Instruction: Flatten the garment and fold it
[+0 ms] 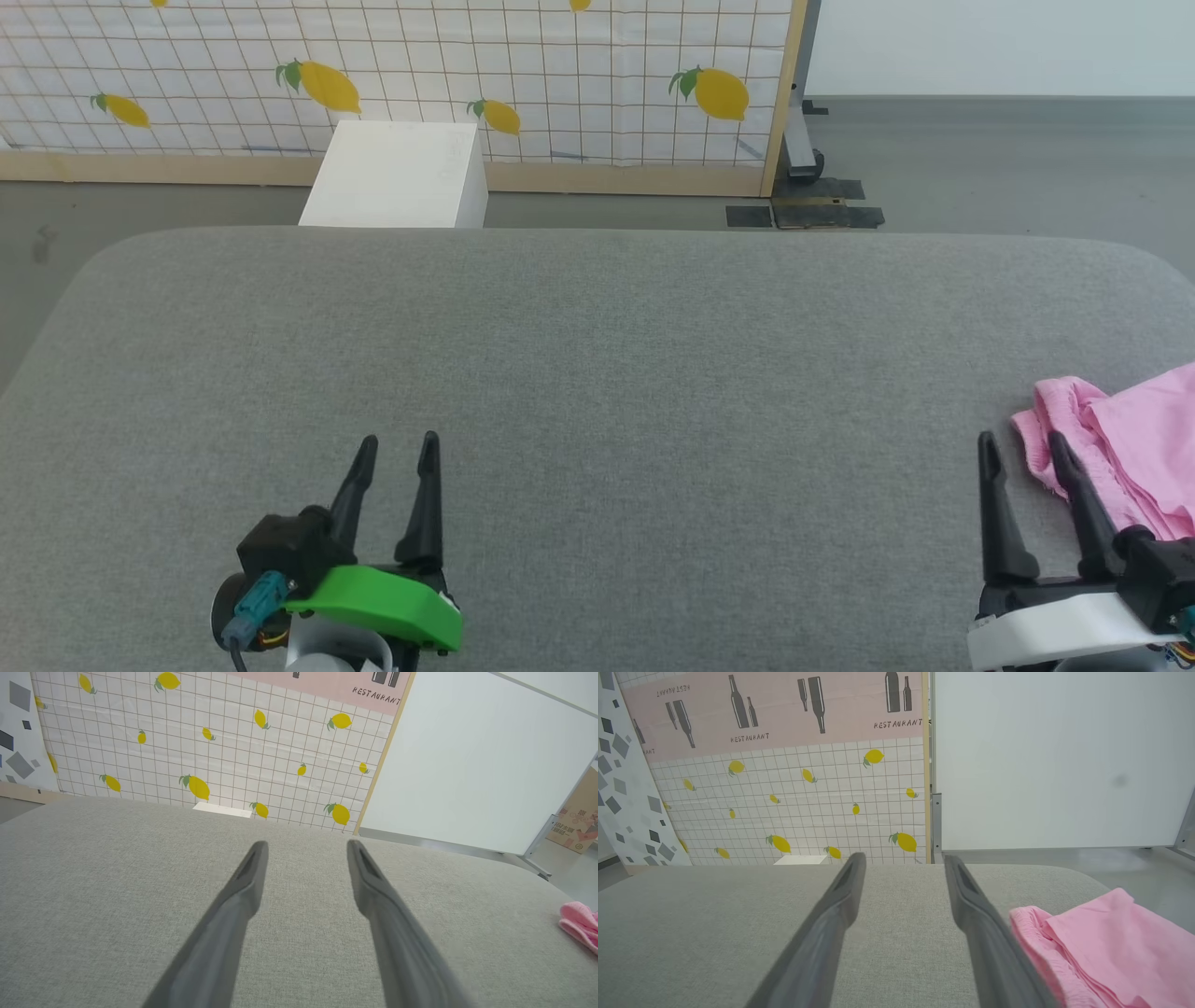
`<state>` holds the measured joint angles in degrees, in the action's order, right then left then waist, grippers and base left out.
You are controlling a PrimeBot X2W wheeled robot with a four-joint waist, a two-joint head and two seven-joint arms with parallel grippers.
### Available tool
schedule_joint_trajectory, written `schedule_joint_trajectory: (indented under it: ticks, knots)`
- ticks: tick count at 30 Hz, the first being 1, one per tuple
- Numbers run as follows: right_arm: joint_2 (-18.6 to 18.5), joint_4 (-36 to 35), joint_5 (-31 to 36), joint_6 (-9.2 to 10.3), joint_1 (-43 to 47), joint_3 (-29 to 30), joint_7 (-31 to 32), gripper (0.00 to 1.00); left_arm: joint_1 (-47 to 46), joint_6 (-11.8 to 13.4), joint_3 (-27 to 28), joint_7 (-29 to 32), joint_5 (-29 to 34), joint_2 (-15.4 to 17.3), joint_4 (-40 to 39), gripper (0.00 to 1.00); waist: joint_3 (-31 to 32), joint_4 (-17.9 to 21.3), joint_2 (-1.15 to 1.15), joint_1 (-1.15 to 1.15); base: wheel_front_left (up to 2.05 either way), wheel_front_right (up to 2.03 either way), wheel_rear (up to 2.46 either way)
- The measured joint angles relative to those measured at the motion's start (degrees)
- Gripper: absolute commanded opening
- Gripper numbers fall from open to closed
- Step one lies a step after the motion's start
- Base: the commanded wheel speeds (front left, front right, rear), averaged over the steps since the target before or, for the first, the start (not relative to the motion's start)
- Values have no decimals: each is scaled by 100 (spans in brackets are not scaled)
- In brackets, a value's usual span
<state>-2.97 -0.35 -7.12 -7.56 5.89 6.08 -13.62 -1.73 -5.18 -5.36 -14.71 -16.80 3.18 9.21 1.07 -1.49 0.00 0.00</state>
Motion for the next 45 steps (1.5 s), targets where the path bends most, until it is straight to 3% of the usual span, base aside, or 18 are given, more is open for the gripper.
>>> schedule_joint_trajectory:
  ticks: [45]
  knots:
    - [0,1,135,0,-57,-152,355,0,0,120,118,389,412,1,-233,0,-29,42,0,0,0,0,0]
